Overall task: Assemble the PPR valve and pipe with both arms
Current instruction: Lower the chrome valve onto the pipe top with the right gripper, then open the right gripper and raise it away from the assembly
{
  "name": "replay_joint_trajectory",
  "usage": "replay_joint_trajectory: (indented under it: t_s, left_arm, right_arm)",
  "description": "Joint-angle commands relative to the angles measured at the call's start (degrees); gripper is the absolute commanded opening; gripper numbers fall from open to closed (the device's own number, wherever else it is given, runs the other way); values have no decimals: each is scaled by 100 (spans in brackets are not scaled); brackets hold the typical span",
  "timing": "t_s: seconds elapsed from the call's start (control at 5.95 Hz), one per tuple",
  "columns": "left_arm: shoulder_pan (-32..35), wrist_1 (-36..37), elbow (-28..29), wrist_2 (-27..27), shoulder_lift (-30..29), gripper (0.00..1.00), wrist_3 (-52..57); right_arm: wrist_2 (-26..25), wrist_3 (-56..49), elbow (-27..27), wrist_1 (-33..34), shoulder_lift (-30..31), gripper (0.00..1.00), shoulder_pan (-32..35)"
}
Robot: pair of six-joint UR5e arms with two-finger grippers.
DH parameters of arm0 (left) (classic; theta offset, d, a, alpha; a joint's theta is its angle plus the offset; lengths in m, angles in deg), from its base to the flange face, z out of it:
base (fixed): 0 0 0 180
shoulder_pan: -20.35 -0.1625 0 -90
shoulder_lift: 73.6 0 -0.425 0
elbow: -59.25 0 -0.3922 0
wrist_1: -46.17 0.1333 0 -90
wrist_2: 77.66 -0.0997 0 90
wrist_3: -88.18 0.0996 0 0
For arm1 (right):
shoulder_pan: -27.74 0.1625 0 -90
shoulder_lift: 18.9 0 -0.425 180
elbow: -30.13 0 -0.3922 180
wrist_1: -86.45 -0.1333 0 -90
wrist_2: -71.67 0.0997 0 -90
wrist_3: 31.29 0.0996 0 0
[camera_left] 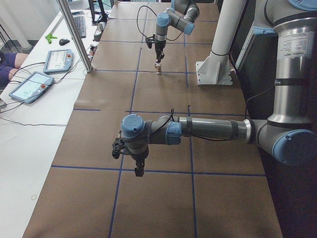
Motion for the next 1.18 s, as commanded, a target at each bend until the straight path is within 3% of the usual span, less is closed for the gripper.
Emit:
replay_joint_trajectory:
  t_s: [0.0,0.17,0.34,0.67,1.01]
  left_arm:
    - [0,-2,0,0,0,100,-2]
    - [0,-2,9,0,0,100,6]
    - [0,-2,0,0,0,100,7]
    - [0,-2,9,-9,0,100,41]
    - [0,6,79,0,9,100,77]
  right_arm:
    - [0,-9,-1,-50,16,47,0]
    - [0,9,8,-50,-1,82,0]
    - [9,0,43,-42,-45,100,9]
    - [270,0,113,-50,-63,100,367]
    - [1856,-287,61,2,252,100,1585]
